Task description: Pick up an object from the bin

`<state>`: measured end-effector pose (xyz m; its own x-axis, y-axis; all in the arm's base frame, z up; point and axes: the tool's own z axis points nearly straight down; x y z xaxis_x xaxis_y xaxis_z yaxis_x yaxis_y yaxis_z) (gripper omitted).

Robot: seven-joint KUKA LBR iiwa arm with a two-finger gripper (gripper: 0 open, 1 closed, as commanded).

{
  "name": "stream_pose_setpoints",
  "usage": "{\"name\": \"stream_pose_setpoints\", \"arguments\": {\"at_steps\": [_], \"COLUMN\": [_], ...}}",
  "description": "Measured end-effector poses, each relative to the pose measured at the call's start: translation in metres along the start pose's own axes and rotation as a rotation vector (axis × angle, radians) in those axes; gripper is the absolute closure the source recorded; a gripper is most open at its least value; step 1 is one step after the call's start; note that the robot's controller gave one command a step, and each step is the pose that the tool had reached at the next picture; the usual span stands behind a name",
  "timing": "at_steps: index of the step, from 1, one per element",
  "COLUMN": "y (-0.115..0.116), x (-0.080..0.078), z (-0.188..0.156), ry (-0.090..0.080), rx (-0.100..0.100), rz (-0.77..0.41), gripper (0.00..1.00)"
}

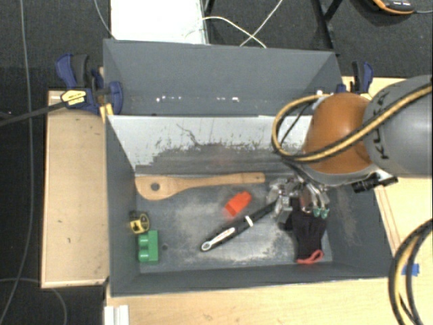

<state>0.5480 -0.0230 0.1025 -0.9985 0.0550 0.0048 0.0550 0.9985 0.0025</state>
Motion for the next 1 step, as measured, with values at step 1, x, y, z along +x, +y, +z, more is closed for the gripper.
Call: {"name": "stream_pose_setpoints", "arguments": {"at_steps": [1], "y": [0.0001], "x": [-0.0004], "z": [-0.0395], "ry": [-0.001], "rx": [0.0], "rz": [0.001], "gripper": [1.0]}}
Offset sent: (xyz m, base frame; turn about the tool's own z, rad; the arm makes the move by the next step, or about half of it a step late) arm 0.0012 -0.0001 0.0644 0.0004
